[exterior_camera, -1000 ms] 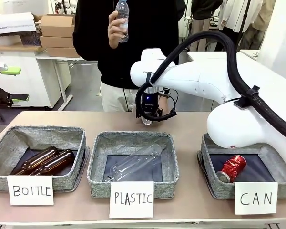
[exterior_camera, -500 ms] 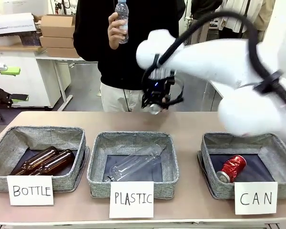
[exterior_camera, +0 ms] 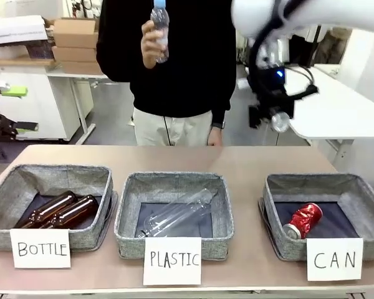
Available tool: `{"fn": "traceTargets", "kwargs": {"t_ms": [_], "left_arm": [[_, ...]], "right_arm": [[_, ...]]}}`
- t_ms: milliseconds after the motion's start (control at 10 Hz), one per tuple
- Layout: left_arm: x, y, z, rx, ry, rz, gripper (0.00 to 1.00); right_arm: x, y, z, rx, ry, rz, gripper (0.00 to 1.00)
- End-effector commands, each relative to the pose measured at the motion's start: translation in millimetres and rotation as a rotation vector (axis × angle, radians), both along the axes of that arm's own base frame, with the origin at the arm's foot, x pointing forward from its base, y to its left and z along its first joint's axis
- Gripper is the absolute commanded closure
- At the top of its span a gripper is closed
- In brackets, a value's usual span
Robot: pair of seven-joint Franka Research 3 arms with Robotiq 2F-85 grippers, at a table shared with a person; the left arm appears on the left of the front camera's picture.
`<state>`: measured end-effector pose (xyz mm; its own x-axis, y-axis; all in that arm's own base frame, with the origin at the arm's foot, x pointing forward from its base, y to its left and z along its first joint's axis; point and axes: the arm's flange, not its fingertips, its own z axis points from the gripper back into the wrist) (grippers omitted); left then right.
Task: Sort the can waste into the basket.
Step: Pick up the can waste from the table and place it in the right Fabric basket.
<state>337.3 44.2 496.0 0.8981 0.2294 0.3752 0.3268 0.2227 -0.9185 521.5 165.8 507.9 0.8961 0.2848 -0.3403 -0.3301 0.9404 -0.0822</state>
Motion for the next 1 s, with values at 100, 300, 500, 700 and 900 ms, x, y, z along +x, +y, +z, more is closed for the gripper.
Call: {"fn": "traceTargets", "kwargs": {"t_ms": [100,300,500,700,900], "left_arm": [[-0.8,-1.9,2.8,-0.019,0.002,0.012,0.01],[-0.8,-1.9,2.8,-0.019,0.002,0.012,0.01],[-0.8,-1.9,2.8,-0.019,0.002,0.012,0.01],[-0.8,-1.9,2.8,-0.019,0.002,0.012,0.01],[-0.8,-1.9,2.8,-0.019,0.002,0.012,0.01]], "right_arm": [[-119.4,-62.8,-83.8,0.197,-0.137,0.105,1.00],[-148.8,-77.6,-108.9,0.293,-0.161,0.073,1.00],[-152.8,-84.0,-115.5,0.314,-0.160,0.047,1.00],[-147.0,-86.8,-113.2,0.311,-0.161,0.051,1.00],[-141.5,-87.0,-112.2,0.304,-0.152,0.047,1.00]]}}
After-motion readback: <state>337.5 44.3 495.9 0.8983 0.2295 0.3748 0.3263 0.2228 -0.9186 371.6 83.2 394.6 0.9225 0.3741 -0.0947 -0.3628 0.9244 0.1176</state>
